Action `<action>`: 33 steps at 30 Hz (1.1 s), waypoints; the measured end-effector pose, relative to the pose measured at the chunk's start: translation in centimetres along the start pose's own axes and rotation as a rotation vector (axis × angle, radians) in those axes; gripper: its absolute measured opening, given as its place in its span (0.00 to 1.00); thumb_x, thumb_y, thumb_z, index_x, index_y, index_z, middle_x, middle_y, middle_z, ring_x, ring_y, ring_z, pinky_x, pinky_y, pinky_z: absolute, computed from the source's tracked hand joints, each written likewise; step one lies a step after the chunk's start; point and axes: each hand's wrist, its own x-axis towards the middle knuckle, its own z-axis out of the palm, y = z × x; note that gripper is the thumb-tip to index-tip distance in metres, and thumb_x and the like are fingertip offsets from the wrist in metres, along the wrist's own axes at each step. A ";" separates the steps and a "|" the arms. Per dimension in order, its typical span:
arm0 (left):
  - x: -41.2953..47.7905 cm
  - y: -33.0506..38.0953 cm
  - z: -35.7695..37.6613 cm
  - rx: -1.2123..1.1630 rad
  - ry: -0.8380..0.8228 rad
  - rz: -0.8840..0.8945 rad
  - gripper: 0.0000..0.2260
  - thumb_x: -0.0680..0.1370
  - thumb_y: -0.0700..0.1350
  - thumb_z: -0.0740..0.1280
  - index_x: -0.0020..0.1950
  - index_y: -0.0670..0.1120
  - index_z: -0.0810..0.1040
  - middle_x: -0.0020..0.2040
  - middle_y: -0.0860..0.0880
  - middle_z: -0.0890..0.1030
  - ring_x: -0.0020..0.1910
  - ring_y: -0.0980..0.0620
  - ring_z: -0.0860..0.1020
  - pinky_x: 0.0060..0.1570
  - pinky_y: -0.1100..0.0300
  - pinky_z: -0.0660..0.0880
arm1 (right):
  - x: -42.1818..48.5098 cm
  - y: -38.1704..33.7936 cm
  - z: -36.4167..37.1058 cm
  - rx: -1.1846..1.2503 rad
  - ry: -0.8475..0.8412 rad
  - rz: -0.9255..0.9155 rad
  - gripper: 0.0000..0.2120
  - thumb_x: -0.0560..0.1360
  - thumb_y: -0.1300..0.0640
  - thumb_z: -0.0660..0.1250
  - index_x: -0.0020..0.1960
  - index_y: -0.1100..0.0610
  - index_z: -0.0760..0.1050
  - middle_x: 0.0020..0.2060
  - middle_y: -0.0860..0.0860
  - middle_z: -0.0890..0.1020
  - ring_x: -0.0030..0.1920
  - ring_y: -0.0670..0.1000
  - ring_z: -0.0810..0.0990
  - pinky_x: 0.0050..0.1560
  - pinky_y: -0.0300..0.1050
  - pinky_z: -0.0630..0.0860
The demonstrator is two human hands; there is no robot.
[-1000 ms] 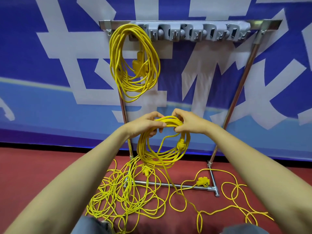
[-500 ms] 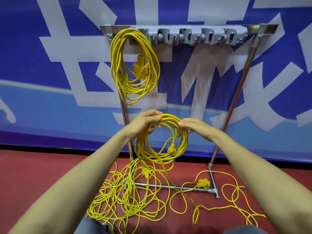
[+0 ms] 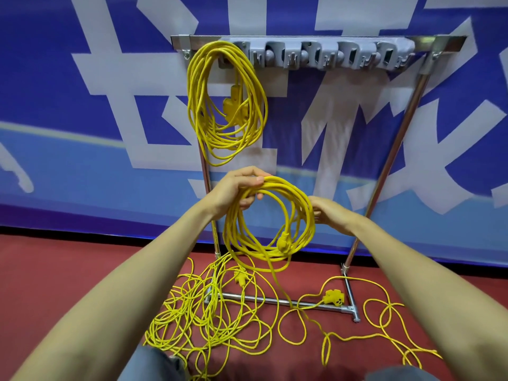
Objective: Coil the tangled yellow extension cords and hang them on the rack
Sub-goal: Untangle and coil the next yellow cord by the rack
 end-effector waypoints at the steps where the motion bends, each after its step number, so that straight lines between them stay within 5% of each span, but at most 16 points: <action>1: -0.1 -0.1 -0.2 -0.001 0.007 -0.004 0.08 0.81 0.38 0.59 0.49 0.43 0.77 0.33 0.41 0.74 0.20 0.55 0.63 0.23 0.66 0.57 | 0.0 0.2 -0.3 -0.047 0.006 0.001 0.04 0.74 0.54 0.61 0.44 0.54 0.73 0.43 0.53 0.79 0.49 0.49 0.78 0.61 0.47 0.71; 4: -0.3 -0.3 -1.0 -0.013 0.035 -0.028 0.08 0.80 0.37 0.58 0.50 0.43 0.77 0.32 0.43 0.74 0.19 0.55 0.63 0.23 0.65 0.57 | -0.4 1.0 -1.5 -0.148 0.040 0.009 0.11 0.77 0.65 0.57 0.48 0.51 0.74 0.46 0.49 0.82 0.53 0.47 0.80 0.58 0.46 0.71; 8: -0.2 -0.3 -1.1 0.019 0.000 -0.068 0.07 0.79 0.37 0.59 0.49 0.41 0.76 0.30 0.43 0.75 0.19 0.55 0.63 0.22 0.65 0.57 | -0.2 0.6 -0.4 -0.150 -0.006 -0.036 0.19 0.79 0.65 0.59 0.63 0.46 0.72 0.53 0.48 0.81 0.53 0.47 0.78 0.54 0.44 0.72; 14: 0.3 -0.4 -1.0 0.020 -0.116 -0.085 0.07 0.72 0.40 0.64 0.47 0.41 0.78 0.29 0.43 0.75 0.19 0.54 0.62 0.22 0.66 0.56 | 0.8 0.0 1.5 -0.272 -0.168 -0.029 0.15 0.78 0.69 0.59 0.59 0.56 0.77 0.55 0.53 0.82 0.54 0.50 0.79 0.53 0.41 0.76; 19: 0.4 -1.4 -1.6 0.045 -0.147 -0.116 0.07 0.72 0.40 0.63 0.46 0.41 0.79 0.29 0.42 0.75 0.20 0.54 0.63 0.21 0.66 0.57 | 1.2 1.2 0.6 -0.521 -0.237 -0.019 0.11 0.76 0.62 0.63 0.51 0.51 0.82 0.48 0.57 0.82 0.48 0.48 0.76 0.55 0.49 0.73; 23: 0.2 -2.7 -2.4 0.032 -0.011 -0.107 0.05 0.74 0.39 0.65 0.47 0.41 0.78 0.29 0.43 0.75 0.20 0.54 0.62 0.22 0.67 0.56 | 1.0 1.7 0.2 -0.493 -0.152 0.027 0.12 0.77 0.65 0.58 0.52 0.56 0.78 0.39 0.47 0.77 0.40 0.43 0.73 0.49 0.42 0.69; 26: 0.3 -3.6 -2.7 -0.005 0.145 -0.068 0.06 0.78 0.38 0.61 0.47 0.41 0.78 0.29 0.44 0.75 0.20 0.54 0.63 0.23 0.66 0.57 | 1.0 1.7 0.9 -0.255 -0.061 0.020 0.07 0.80 0.57 0.57 0.46 0.53 0.71 0.34 0.41 0.78 0.37 0.38 0.76 0.56 0.46 0.70; 30: 0.4 -4.0 -3.2 -0.030 0.322 -0.029 0.08 0.79 0.37 0.60 0.45 0.43 0.78 0.28 0.46 0.76 0.20 0.54 0.63 0.23 0.65 0.58 | 1.1 2.0 1.1 -0.080 -0.026 -0.023 0.25 0.72 0.34 0.59 0.51 0.56 0.69 0.41 0.54 0.79 0.42 0.48 0.82 0.56 0.48 0.74; 33: 0.3 -4.4 -3.9 -0.088 0.426 -0.007 0.07 0.80 0.38 0.60 0.46 0.41 0.76 0.28 0.46 0.76 0.19 0.55 0.63 0.21 0.65 0.58 | 1.3 2.6 1.3 -0.168 -0.050 -0.046 0.15 0.73 0.44 0.67 0.49 0.54 0.69 0.40 0.52 0.74 0.44 0.48 0.76 0.54 0.49 0.74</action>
